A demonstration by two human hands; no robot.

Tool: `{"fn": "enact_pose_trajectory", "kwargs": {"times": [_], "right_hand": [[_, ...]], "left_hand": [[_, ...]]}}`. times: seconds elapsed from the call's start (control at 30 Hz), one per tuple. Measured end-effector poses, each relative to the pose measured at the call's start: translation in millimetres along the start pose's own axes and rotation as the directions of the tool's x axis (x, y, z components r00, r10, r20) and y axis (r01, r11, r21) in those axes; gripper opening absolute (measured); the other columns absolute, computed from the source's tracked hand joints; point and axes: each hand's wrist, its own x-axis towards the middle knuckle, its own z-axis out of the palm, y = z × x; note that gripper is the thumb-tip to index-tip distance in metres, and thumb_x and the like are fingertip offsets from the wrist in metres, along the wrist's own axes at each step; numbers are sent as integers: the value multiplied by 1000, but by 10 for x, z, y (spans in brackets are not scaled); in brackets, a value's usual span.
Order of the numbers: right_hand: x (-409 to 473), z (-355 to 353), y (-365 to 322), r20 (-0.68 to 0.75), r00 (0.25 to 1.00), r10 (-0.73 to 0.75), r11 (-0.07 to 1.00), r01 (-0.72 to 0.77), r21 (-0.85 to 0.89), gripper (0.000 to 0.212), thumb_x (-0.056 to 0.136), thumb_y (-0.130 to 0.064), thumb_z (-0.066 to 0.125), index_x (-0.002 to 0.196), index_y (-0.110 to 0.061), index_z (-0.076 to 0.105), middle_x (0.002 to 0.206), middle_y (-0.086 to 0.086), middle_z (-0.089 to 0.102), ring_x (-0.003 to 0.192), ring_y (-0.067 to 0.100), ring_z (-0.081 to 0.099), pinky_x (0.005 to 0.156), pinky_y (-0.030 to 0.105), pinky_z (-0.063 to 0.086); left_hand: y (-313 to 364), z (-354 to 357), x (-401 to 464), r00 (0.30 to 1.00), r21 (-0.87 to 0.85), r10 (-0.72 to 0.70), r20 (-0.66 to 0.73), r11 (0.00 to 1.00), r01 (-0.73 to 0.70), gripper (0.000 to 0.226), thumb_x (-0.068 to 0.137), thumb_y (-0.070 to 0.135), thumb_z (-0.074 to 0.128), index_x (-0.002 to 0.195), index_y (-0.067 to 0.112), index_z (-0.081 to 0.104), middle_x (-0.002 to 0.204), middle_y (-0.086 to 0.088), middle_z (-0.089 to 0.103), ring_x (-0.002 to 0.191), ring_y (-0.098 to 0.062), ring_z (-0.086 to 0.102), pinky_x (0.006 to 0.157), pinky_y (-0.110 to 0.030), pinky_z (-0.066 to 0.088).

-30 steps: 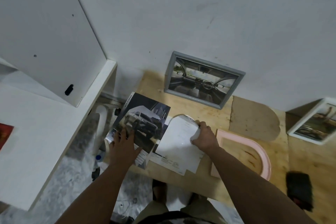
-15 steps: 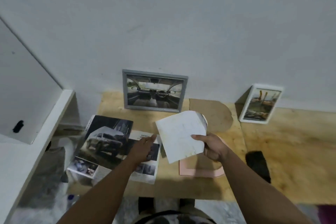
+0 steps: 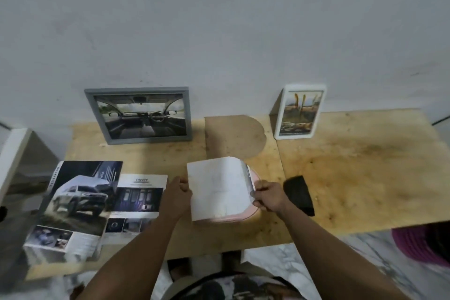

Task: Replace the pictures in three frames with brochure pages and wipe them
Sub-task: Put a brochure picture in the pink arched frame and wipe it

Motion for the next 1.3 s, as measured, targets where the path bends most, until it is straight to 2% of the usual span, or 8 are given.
{"fn": "enact_pose_trajectory", "kwargs": {"times": [0.1,0.23,0.47,0.7,0.87,1.1,1.2,1.3], "right_hand": [[72,31,92,-58,996,-62,983,51,-176,15,84,-2,78,96,1,69,80,13,70,57,21,66,54,27,56],[174,49,135,-44,987,-152,864,111,-492,20,86,-19,79,100,-17,65,88,3,72,79,20,71,70,29,60],[373,27,198,-52,983,-174,734,94,-673,31,85,-40,77,105,-26,59,93,-5,65,84,14,65,74,28,60],[405,-19,173,-27,987,-156,689,89,-719,47,80,-51,77,115,-28,54,99,-7,64,86,14,64,67,23,53],[472,-84,106,54,991,-124,665,124,-736,55,80,-50,77,123,-27,51,107,-5,62,92,15,63,70,24,52],[672,-261,-404,-27,982,-189,751,127,-648,30,89,-53,66,98,-24,65,96,-2,70,87,17,67,78,35,59],[820,-341,-669,-151,964,-218,856,115,-504,19,89,-45,66,87,-28,57,90,-2,68,73,11,60,66,30,55],[994,-347,-848,-238,963,-122,932,29,-360,53,85,-47,72,125,-18,51,107,4,66,90,21,65,74,32,52]], "left_hand": [[-78,139,-52,999,99,0,-52,995,5,28,90,13,58,117,19,57,102,-1,64,96,-24,63,78,-33,47],[-93,235,-48,998,125,-45,-51,991,51,33,88,14,60,121,19,59,104,-4,69,88,-22,61,75,-31,47],[-52,353,-5,996,156,-92,-9,983,92,44,86,17,66,129,22,60,110,-4,69,82,-17,56,71,-26,44],[-7,376,13,999,243,-38,-9,969,39,49,88,25,69,136,19,59,127,-4,63,106,-23,63,92,-36,54],[25,384,63,1000,332,20,11,943,-22,45,90,28,66,134,17,62,133,-6,55,109,-23,62,92,-37,54],[86,378,124,997,361,75,-30,931,-59,53,90,31,67,141,20,53,142,-5,45,116,-26,59,89,-38,56],[76,371,170,994,323,99,-54,943,-77,58,89,31,68,143,19,48,141,-6,48,120,-28,57,90,-41,55],[46,369,231,994,313,101,-48,946,-81,53,91,39,64,139,21,49,132,-4,54,116,-26,58,87,-39,54]]}}
